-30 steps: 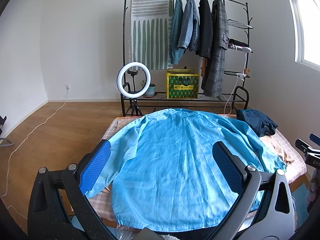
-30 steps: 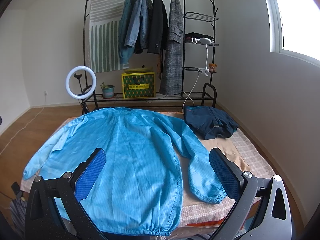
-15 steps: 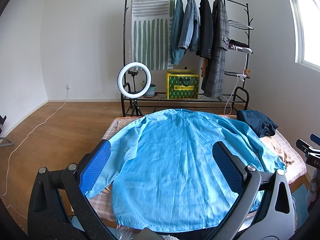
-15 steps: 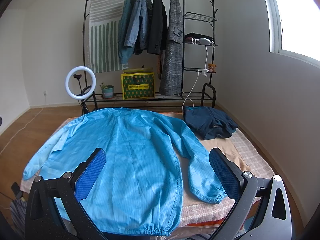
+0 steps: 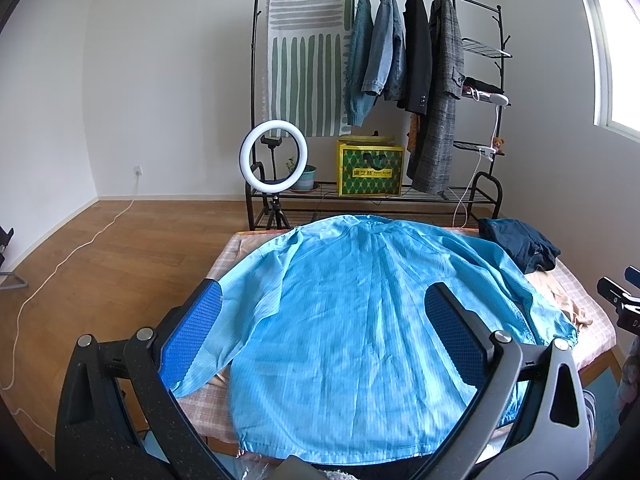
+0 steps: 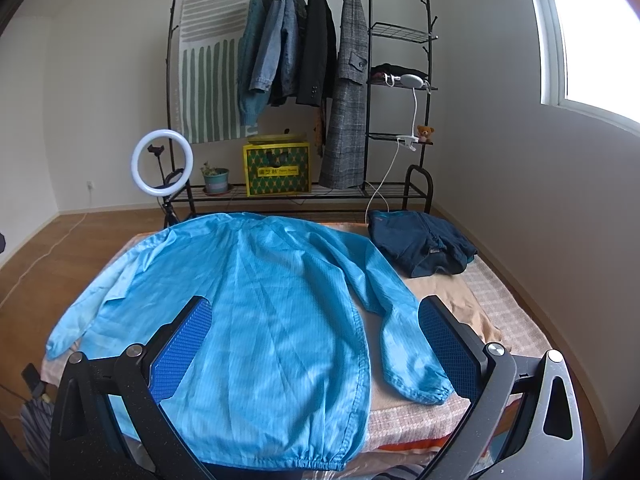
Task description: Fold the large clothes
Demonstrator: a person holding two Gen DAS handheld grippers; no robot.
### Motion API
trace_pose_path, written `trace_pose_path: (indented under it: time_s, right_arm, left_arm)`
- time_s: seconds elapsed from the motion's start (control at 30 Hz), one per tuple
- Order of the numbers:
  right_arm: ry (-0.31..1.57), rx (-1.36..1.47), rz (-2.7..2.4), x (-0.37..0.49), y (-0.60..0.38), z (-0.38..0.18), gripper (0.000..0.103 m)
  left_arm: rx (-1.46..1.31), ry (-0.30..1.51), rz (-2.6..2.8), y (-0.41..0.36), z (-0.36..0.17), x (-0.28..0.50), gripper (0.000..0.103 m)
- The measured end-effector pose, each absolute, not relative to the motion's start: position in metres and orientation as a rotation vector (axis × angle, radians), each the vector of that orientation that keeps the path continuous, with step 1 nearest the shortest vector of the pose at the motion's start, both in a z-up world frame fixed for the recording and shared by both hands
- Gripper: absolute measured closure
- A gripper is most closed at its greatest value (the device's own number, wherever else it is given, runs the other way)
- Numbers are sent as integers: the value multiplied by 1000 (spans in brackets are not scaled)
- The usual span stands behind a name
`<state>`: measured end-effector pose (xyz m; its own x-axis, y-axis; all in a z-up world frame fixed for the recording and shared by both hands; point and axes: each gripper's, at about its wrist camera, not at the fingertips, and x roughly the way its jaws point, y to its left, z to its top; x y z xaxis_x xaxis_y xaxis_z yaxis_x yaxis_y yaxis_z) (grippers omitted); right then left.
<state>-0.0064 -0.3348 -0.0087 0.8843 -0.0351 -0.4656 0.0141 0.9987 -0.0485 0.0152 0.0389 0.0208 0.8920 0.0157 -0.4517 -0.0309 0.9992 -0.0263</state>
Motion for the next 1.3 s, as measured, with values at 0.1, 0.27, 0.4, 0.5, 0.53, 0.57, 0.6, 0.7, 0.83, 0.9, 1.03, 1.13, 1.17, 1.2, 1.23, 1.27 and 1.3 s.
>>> trace_pose_path:
  time_s: [0.1,0.27,0.4,0.5,0.53,0.57,0.6,0.7,0.83,0.9,1.03,1.13,1.17,1.2,1.23,1.27,1.3]
  right_arm:
    - [487,-43,-26,-5,-336,-10,0]
    - [500,-52,-25,-2,-326,-14,0]
    - [509,-65,-22,4,-312,-17,0]
    - [518,-67,-18,10,-301,-20,0]
    - [519,-68,-17,12,-297,-21,0]
    - [523,-69,-13,14,-293,-22,0]
    - [524,-70,-10,15,-289,-23,0]
    - [525,-81,-6,20,-277,-25,0]
    - [486,-90,-11,23,-265,-27,0]
    - [442,-76,10,21,-260,-30,0]
    - [428,-43,44,23,-252,-36,0]
    - [454,-46,62,29,-245,-42,0]
    - [460,-47,64,30,-243,-43,0]
    - [470,-49,68,32,-241,-45,0]
    - [478,-48,72,33,-239,-46,0]
    - [491,-45,80,35,-237,-48,0]
    - [500,-40,86,36,-236,-50,0]
  left_arm:
    - [-38,476,28,47,16,20,0]
    - [-35,482,43,56,3,23,0]
    - [-45,495,67,71,-8,29,0]
    - [-56,507,82,84,-17,34,0]
    - [-56,511,90,88,-20,35,0]
    - [-56,514,97,93,-24,37,0]
    - [-57,518,105,99,-27,38,0]
    - [-66,534,132,120,-40,46,0]
    - [-87,567,160,155,-67,60,0]
    - [-84,577,199,177,-85,67,0]
    - [-138,654,218,229,-121,86,0]
    - [-224,726,229,272,-153,100,1]
    - [-257,747,232,286,-163,104,4]
    - [-290,770,241,300,-174,107,6]
    - [-335,796,252,316,-187,111,7]
    - [-374,813,252,328,-197,114,7]
    - [-423,835,252,342,-209,117,7]
